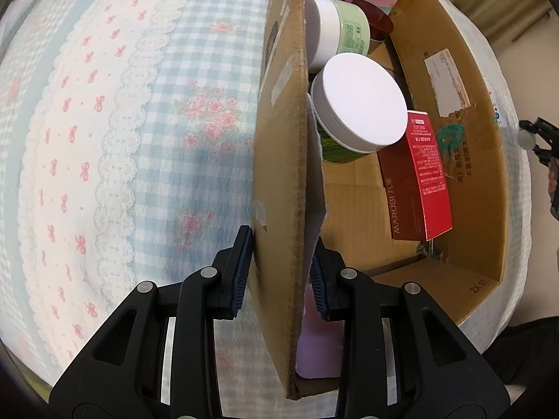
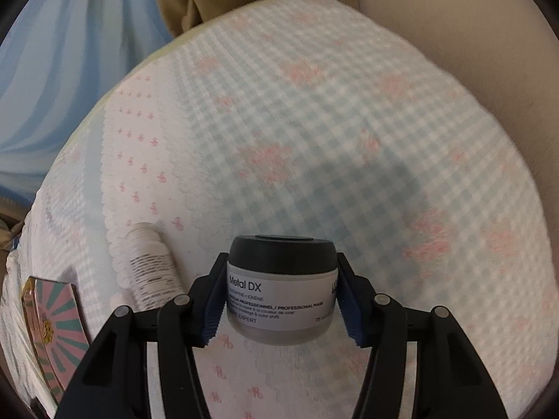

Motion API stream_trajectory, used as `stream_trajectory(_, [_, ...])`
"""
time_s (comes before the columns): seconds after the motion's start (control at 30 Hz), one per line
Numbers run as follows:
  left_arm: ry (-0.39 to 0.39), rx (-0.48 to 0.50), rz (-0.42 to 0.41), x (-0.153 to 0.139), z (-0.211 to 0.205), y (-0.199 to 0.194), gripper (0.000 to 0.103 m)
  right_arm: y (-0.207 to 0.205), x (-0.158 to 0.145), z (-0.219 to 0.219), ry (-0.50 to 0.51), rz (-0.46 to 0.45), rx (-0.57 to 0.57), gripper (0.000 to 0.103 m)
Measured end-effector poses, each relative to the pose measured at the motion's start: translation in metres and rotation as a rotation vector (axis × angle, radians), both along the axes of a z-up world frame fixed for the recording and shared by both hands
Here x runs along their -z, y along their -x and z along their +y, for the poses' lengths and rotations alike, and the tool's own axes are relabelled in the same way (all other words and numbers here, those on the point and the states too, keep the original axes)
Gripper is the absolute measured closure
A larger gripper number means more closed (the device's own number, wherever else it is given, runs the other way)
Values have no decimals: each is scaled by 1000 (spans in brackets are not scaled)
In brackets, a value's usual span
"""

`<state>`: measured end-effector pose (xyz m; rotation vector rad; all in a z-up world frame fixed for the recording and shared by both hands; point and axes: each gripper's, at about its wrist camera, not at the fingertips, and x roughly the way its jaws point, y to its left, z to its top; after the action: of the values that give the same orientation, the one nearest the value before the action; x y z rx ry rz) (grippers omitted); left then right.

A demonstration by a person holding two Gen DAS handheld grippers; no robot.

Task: Organize rigid objects
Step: 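Carry the Metal DX jar into the box with the right gripper and release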

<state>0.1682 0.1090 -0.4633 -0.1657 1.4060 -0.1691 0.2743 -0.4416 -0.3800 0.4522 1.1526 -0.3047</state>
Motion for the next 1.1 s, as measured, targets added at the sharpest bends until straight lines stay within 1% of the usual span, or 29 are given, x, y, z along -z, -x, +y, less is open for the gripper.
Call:
stream_trajectory(0.1, [-2,6,1,1,1,0,75,9,-30,14,55,-35,-43,50])
stream_trajectory(0.27, [-13,34,4,0,-1,-1,75,21,-77,48,97,-107,-104,50])
stream_trajectory(0.43, [-5,38,13,-2,-1,-5,75,29,-121,93,78,-164,-133,50])
stream_trajectory(0.63, [-5,57,11,-5,-1,-4,75,29,-151,157,29,-199,-158,50])
stream_trajectory(0.77, [-28,96,0,-6,-5,-2,75,23,-161,198,-1,-206,-185,50])
stream_trajectory(0.9, [-31,101,-5,-7,-8,0,75,11,-159,248,-32,-192,-243,50])
stream_trajectory(1.0, [-21,104,-6,-7,-8,0,75,0,-148,290,-55,-170,-296,50])
stream_trajectory(1.1, [-7,109,-11,-7,-6,2,75,-13,-129,331,-86,-140,-355,50])
